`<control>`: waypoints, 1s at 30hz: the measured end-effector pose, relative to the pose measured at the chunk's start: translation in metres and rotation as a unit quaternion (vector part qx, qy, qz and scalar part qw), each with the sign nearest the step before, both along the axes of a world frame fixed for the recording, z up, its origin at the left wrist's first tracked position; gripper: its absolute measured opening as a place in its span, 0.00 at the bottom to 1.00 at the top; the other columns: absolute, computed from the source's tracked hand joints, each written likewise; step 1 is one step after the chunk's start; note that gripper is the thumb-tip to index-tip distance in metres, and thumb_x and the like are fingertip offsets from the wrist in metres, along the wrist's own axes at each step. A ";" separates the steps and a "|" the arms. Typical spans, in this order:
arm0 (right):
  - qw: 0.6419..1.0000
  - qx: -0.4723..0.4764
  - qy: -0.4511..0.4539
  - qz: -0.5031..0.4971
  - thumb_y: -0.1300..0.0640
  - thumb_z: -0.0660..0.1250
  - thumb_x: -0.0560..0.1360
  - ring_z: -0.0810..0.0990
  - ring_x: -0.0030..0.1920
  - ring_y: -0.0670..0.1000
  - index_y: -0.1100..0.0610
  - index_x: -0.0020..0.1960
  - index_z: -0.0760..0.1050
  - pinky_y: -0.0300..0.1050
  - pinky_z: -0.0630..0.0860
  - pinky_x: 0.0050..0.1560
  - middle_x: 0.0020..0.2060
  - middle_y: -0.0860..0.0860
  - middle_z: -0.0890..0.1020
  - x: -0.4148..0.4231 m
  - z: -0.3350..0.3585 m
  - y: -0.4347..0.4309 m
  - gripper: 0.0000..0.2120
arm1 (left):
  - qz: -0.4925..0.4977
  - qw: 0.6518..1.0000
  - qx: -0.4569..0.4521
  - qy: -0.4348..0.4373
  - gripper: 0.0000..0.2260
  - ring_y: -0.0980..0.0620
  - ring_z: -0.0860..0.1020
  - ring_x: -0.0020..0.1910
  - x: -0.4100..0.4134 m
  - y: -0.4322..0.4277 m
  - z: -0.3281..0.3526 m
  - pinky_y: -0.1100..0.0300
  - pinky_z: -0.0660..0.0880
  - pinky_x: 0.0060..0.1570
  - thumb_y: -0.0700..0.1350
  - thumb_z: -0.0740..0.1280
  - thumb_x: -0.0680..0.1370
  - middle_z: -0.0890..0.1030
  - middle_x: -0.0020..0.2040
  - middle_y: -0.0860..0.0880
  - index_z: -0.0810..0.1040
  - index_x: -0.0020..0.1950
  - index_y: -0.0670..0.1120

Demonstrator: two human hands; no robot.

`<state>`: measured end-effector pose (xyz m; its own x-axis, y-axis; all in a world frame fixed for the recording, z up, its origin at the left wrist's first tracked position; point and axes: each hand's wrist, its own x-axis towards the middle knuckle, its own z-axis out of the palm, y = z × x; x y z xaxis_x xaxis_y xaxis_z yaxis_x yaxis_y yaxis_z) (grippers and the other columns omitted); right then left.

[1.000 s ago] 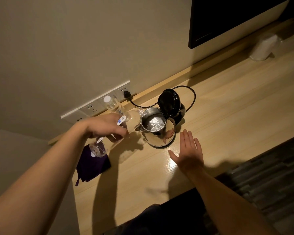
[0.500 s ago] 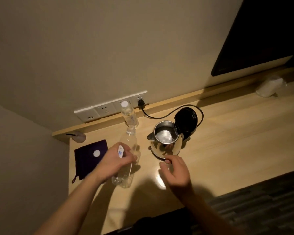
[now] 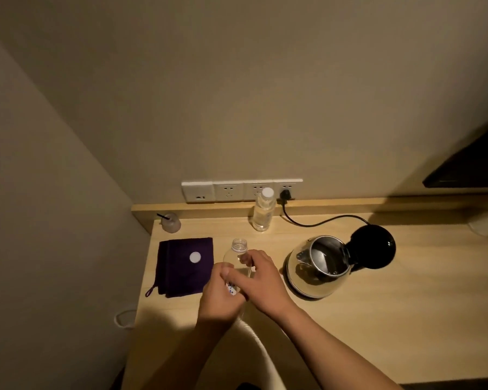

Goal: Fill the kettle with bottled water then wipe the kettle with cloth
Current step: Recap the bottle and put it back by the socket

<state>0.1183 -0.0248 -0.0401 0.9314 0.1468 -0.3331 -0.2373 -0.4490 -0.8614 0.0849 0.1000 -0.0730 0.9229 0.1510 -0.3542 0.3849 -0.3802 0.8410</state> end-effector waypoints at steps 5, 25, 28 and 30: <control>0.998 0.057 0.023 -0.019 0.39 0.76 0.72 0.82 0.50 0.41 0.48 0.55 0.77 0.40 0.78 0.52 0.48 0.46 0.84 0.014 -0.015 0.008 0.19 | -0.104 0.992 -0.030 0.060 0.45 0.58 0.71 0.70 0.009 0.066 -0.023 0.56 0.72 0.67 0.54 0.80 0.67 0.70 0.70 0.63 0.62 0.80 0.59; 1.000 -0.005 0.010 -0.012 0.47 0.75 0.77 0.80 0.54 0.40 0.45 0.66 0.73 0.38 0.76 0.52 0.53 0.44 0.81 0.035 -0.019 0.007 0.20 | 0.025 0.989 0.141 -0.026 0.06 0.37 0.80 0.44 0.096 0.112 -0.076 0.48 0.76 0.44 0.34 0.73 0.75 0.81 0.45 0.34 0.80 0.49 0.33; 1.000 -0.002 -0.005 -0.014 0.49 0.75 0.77 0.80 0.53 0.49 0.46 0.67 0.72 0.48 0.79 0.56 0.52 0.51 0.80 0.034 -0.012 0.012 0.22 | 0.118 0.993 -0.029 0.003 0.07 0.47 0.79 0.38 0.099 0.104 -0.032 0.53 0.75 0.40 0.35 0.75 0.74 0.83 0.41 0.38 0.79 0.48 0.39; 1.000 0.007 -0.010 -0.013 0.51 0.75 0.76 0.80 0.51 0.50 0.47 0.66 0.72 0.52 0.80 0.55 0.50 0.52 0.79 0.033 -0.008 0.016 0.21 | 0.162 0.975 -0.151 -0.004 0.09 0.45 0.80 0.42 0.100 0.096 0.000 0.50 0.78 0.44 0.37 0.77 0.72 0.84 0.45 0.38 0.80 0.49 0.42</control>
